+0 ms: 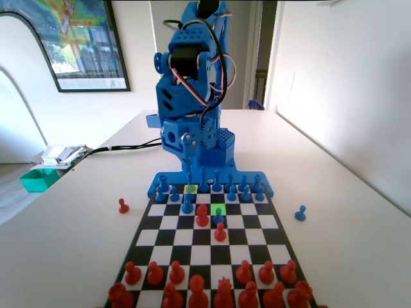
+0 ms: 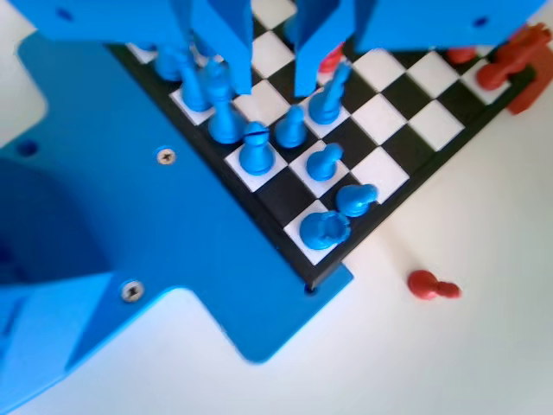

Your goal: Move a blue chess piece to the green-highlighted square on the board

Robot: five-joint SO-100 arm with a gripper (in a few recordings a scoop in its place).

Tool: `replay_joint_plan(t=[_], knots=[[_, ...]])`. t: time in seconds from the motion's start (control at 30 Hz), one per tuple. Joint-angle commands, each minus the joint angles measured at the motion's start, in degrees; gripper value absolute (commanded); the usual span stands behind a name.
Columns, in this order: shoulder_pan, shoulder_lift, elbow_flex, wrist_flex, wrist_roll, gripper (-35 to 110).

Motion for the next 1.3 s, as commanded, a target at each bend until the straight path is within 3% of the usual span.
replay_joint_plan(t=[0.0,0.6,1.27], knots=[[0.8,2.2,0.9,0.4,-0.8,9],[3.6,2.3,6.0,-5.0,-6.1,10],[3.0,-1.7,5.8,-7.9,-5.4,10]])
